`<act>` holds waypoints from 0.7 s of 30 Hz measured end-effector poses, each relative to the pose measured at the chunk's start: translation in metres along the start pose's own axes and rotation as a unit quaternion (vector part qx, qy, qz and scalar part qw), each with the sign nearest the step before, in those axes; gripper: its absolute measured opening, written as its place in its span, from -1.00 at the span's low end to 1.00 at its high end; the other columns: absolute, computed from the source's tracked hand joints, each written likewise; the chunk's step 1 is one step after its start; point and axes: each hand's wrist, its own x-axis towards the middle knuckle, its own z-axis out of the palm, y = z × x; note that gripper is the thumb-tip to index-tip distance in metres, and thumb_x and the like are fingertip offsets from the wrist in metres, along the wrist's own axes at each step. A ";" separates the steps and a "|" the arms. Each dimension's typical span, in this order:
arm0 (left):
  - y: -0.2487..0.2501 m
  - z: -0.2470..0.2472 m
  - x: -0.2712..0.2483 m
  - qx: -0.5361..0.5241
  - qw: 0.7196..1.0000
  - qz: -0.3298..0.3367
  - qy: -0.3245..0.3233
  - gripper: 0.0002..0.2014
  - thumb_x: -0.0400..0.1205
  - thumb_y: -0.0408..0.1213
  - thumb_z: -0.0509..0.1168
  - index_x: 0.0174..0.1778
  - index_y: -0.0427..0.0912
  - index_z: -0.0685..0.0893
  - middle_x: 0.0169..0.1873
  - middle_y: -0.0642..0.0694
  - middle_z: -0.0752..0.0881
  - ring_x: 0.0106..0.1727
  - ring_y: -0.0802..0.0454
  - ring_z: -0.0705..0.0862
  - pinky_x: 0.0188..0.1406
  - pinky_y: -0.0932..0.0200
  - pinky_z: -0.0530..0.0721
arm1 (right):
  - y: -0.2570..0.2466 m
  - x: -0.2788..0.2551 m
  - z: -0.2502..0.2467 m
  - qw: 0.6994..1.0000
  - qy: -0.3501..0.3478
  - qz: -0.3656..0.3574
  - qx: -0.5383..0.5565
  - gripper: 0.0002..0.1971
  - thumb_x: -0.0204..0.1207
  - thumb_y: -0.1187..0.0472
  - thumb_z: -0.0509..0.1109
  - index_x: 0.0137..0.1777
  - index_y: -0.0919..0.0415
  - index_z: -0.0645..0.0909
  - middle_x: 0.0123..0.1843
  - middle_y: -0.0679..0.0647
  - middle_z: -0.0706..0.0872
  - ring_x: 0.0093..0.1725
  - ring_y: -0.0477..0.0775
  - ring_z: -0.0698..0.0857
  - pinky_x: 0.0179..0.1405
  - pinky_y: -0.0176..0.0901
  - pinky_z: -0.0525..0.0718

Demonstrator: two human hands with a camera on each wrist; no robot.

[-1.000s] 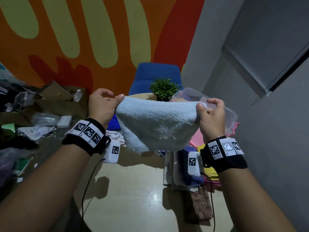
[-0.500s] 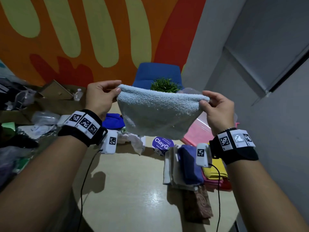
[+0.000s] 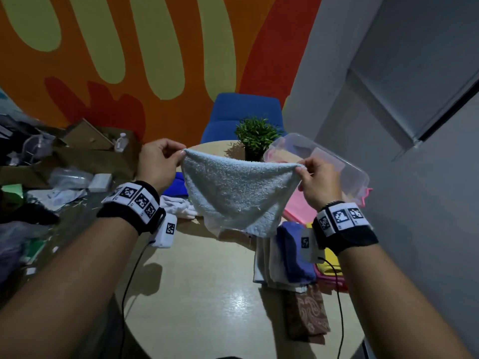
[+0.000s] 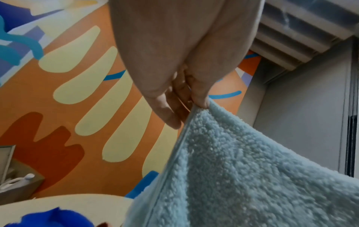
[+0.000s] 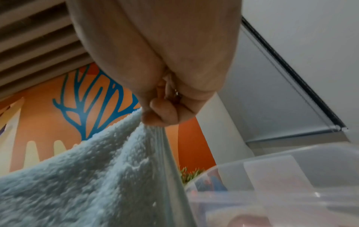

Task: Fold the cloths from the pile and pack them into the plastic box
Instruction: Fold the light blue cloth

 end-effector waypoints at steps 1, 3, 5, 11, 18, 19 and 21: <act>-0.003 0.001 0.001 -0.005 1.000 -0.010 0.012 -0.83 0.65 -0.44 0.41 -0.14 -0.05 0.75 -0.15 -0.04 0.80 -0.04 0.01 0.79 0.07 -0.08 0.82 | 0.001 0.001 0.007 1.000 -0.001 0.002 -0.001 -0.87 0.62 0.22 0.39 -0.13 -0.02 0.65 -0.22 0.01 0.77 -0.24 0.11 0.74 -0.06 0.15 0.76; -0.005 0.000 0.005 -0.023 0.998 -0.023 0.045 -0.77 0.66 -0.41 0.39 -0.19 0.06 0.72 -0.14 -0.02 0.79 -0.04 0.00 0.79 0.06 -0.15 0.82 | -0.001 0.001 0.016 1.000 0.004 -0.006 0.000 -0.85 0.63 0.25 0.37 -0.09 -0.03 0.67 -0.17 0.02 0.80 -0.17 0.13 0.77 -0.01 0.15 0.76; -0.001 -0.002 0.007 -0.042 0.996 -0.031 0.078 -0.78 0.67 -0.37 0.38 -0.17 0.10 0.70 -0.12 0.02 0.78 -0.02 0.02 0.79 0.07 -0.16 0.81 | -0.010 -0.001 0.019 1.000 0.016 -0.017 0.013 -0.78 0.64 0.29 0.34 -0.08 -0.11 0.65 -0.15 -0.01 0.79 -0.12 0.09 0.76 0.01 0.03 0.74; 0.012 -0.017 0.004 -0.080 0.995 -0.029 0.051 -0.85 0.71 -0.32 0.33 -0.07 0.06 0.68 -0.13 -0.10 0.80 -0.08 -0.05 0.80 -0.08 -0.14 0.82 | -0.016 -0.008 0.009 0.996 0.023 -0.033 0.083 -0.75 0.66 0.24 0.32 -0.03 -0.18 0.71 -0.05 -0.10 0.79 -0.03 0.00 0.74 0.06 -0.05 0.70; -0.010 -0.049 -0.020 -0.031 0.994 -0.073 -0.081 -0.90 0.70 -0.38 0.36 0.08 -0.26 0.75 -0.11 -0.24 0.80 -0.13 -0.07 0.77 -0.23 -0.07 0.76 | -0.003 -0.047 0.006 0.980 -0.096 0.016 0.174 -0.74 0.70 0.38 0.28 -0.12 0.06 0.69 -0.18 0.19 0.76 -0.32 0.12 0.69 -0.37 0.06 0.77; -0.016 -0.050 -0.022 -0.029 0.991 -0.087 -0.093 -0.89 0.71 -0.38 0.36 0.10 -0.26 0.75 -0.08 -0.21 0.81 -0.10 -0.08 0.79 -0.23 -0.10 0.78 | 0.000 -0.048 0.006 0.979 -0.097 0.014 0.180 -0.75 0.69 0.38 0.28 -0.11 0.07 0.70 -0.19 0.21 0.77 -0.35 0.09 0.68 -0.40 0.04 0.74; -0.027 -0.048 -0.023 -0.017 0.989 -0.097 -0.106 -0.89 0.71 -0.36 0.36 0.07 -0.22 0.78 -0.06 -0.18 0.84 -0.06 -0.10 0.81 -0.22 -0.11 0.83 | 0.005 -0.047 0.010 0.979 -0.096 0.017 0.179 -0.75 0.69 0.37 0.30 -0.12 0.07 0.72 -0.24 0.19 0.77 -0.41 0.06 0.65 -0.42 0.05 0.72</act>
